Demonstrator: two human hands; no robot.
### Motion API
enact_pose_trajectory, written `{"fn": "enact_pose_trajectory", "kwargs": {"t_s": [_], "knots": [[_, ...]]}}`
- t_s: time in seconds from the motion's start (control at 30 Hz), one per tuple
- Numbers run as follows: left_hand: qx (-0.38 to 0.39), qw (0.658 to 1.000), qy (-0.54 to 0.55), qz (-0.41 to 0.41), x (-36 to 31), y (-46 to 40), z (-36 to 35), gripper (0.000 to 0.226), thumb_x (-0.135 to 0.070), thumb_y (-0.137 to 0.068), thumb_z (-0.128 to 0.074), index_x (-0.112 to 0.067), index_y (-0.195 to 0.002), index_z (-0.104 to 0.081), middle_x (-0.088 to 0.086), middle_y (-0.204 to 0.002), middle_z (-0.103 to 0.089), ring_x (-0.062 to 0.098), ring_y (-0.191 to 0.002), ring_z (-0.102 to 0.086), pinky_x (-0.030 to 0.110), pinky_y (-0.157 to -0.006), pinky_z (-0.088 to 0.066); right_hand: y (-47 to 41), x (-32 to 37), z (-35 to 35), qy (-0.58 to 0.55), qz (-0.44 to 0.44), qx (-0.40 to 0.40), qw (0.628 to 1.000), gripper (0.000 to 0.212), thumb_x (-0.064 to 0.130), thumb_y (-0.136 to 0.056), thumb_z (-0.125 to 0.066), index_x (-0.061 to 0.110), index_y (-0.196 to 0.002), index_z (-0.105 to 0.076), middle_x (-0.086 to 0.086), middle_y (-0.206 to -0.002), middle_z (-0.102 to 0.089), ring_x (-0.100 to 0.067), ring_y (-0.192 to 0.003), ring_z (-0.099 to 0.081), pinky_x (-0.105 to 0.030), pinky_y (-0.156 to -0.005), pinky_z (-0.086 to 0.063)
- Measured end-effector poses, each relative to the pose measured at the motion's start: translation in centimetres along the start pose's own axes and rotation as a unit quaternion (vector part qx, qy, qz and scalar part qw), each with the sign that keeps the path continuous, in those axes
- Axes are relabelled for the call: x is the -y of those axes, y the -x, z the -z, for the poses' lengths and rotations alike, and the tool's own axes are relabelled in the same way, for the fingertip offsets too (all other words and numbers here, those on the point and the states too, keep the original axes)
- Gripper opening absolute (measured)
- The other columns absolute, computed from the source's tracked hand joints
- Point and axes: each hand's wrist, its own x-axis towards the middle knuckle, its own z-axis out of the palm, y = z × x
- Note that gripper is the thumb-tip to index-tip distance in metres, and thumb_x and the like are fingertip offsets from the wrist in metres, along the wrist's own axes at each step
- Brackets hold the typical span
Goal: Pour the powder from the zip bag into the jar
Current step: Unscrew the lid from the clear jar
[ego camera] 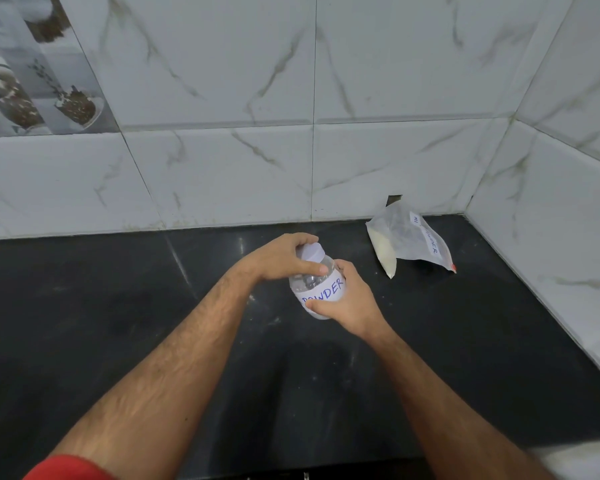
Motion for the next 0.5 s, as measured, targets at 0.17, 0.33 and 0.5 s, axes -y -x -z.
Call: {"fn": "enact_pose_trajectory", "kwargs": {"t_s": [0.17,0.33,0.5], "knots": [[-0.021,1.0,0.01,0.016,0.8,-0.3,0.3,0.045,-0.055,-0.066,-0.083,-0.031,-0.101,-0.068,-0.009,-0.102,-0.07,0.014,-0.096,-0.068,0.028,-0.08,-0.052,0.1,-0.2,-0.3,0.019,0.005,0.0,1.0,0.092,0.038,-0.061,-0.092,0.027,-0.137,-0.042,0.011,-0.114,-0.057,-0.009,-0.096,-0.061,-0.013,-0.07,-0.048],[-0.054,0.977,0.197,0.055,1.9,0.6,-0.2,0.027,-0.041,-0.09,-0.07,-0.019,-0.107,-0.072,0.0,-0.102,-0.075,0.011,-0.084,-0.07,0.027,-0.073,-0.055,0.2,-0.9,-0.4,0.001,0.006,0.001,1.0,0.091,0.041,-0.057,-0.092,0.029,-0.134,-0.044,0.008,-0.116,-0.061,-0.01,-0.1,-0.062,-0.018,-0.074,-0.052],[-0.091,0.845,0.507,0.146,6.0,0.9,-0.3,0.049,-0.049,-0.095,-0.06,-0.01,-0.123,-0.056,0.018,-0.114,-0.067,0.031,-0.102,-0.071,0.044,-0.084,-0.062,0.2,-1.0,-0.6,-0.066,-0.017,0.02,0.997,0.085,0.024,-0.068,-0.09,0.03,-0.136,-0.04,0.012,-0.121,-0.058,-0.012,-0.108,-0.062,-0.023,-0.085,-0.057]]}}
